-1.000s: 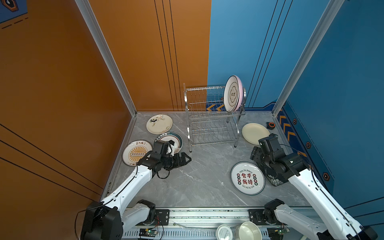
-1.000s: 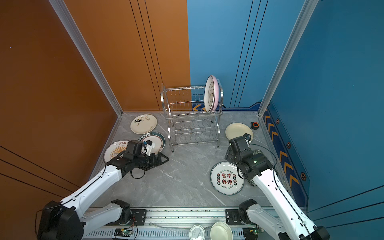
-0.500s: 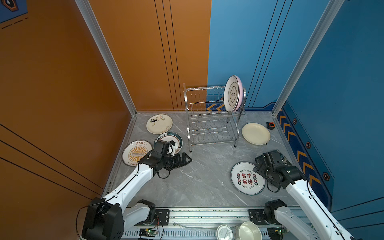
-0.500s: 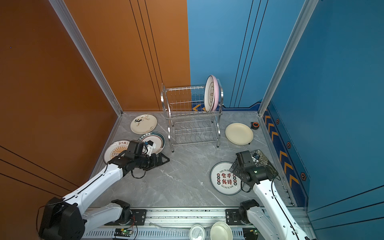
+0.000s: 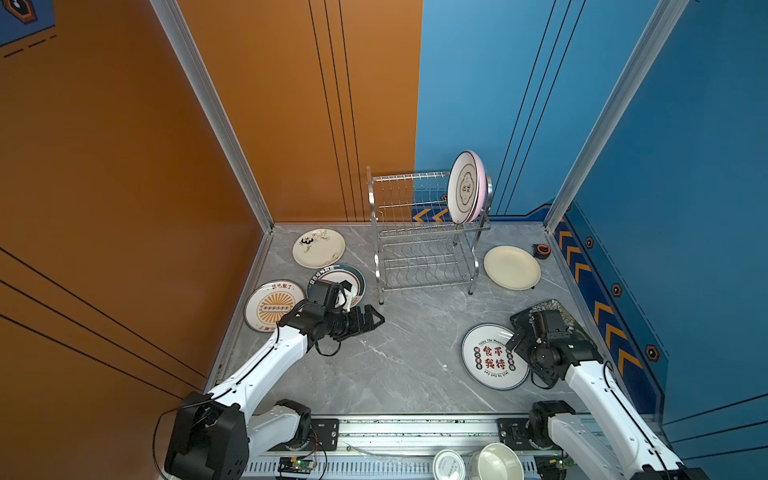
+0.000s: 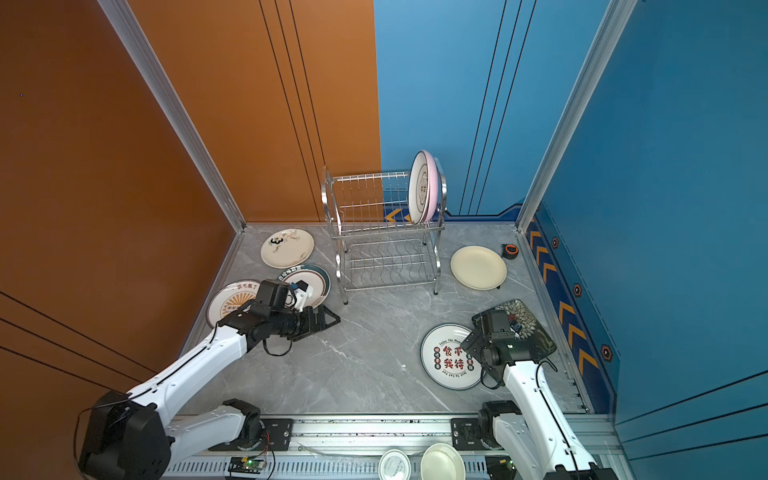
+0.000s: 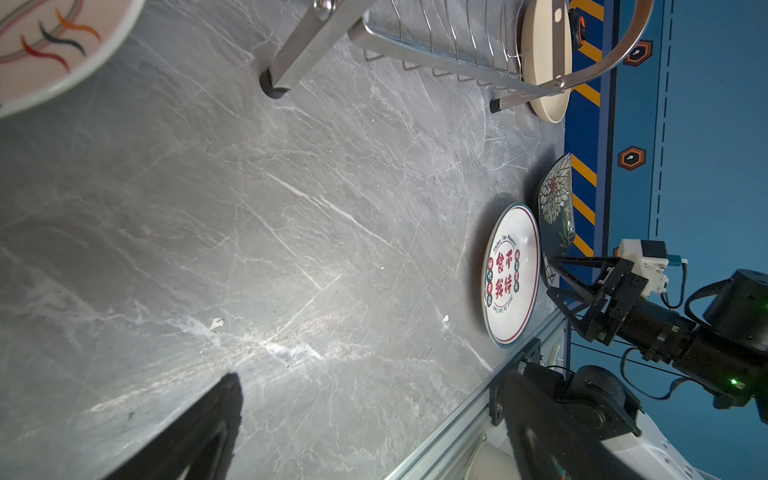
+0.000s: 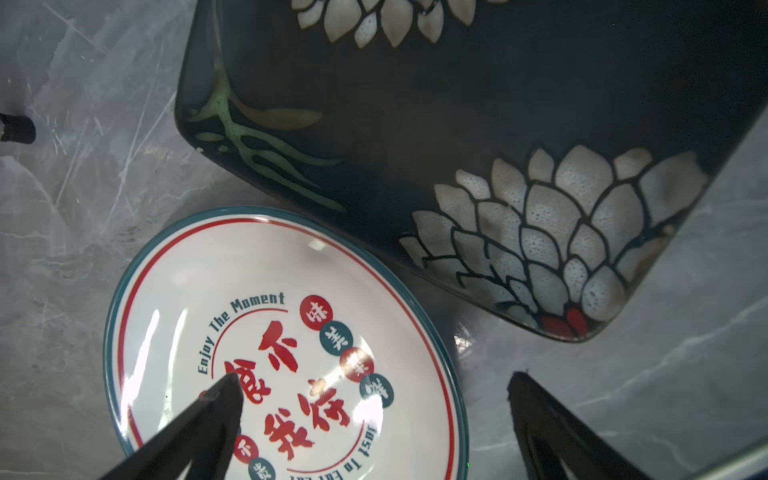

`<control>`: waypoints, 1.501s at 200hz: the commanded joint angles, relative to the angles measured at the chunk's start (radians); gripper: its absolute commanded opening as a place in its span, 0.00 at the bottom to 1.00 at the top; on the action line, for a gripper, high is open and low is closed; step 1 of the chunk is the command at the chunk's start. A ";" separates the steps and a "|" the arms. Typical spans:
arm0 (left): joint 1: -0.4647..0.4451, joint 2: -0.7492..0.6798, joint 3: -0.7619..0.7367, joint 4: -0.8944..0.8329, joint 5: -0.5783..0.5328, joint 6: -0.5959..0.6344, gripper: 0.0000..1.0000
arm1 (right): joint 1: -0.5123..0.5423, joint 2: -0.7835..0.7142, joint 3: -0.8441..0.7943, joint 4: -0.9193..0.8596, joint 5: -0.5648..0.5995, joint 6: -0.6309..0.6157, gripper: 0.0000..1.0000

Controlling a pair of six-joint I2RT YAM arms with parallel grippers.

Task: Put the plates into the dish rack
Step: 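Move the right gripper back down over the 'Enjoy The Moment' plate, then push the 'Enjoy The Moment' plate with the right gripper toward the left gripper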

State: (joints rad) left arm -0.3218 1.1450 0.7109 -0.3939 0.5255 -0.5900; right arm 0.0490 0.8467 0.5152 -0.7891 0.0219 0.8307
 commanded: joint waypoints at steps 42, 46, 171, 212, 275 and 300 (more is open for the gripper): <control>-0.006 0.011 0.022 -0.017 0.016 0.028 0.98 | -0.021 0.070 -0.026 0.105 -0.055 -0.037 1.00; -0.006 0.010 0.021 -0.018 0.016 0.029 0.98 | -0.021 0.075 -0.026 0.109 -0.058 -0.039 1.00; -0.001 0.032 0.036 -0.017 0.018 0.039 0.98 | 0.063 0.221 -0.003 0.252 -0.191 -0.081 1.00; -0.001 0.029 0.032 -0.017 0.016 0.039 0.98 | 0.162 0.293 0.021 0.307 -0.240 -0.060 1.00; -0.001 0.015 0.025 -0.018 0.013 0.034 0.98 | 0.252 0.394 0.080 0.349 -0.320 -0.102 1.00; -0.002 0.012 0.025 -0.017 0.013 0.032 0.98 | 0.171 0.395 0.061 0.349 -0.390 -0.153 0.98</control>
State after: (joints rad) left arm -0.3218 1.1725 0.7254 -0.3939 0.5270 -0.5716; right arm 0.2798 1.2327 0.5751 -0.4477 -0.2897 0.7383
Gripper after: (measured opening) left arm 0.982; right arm 0.994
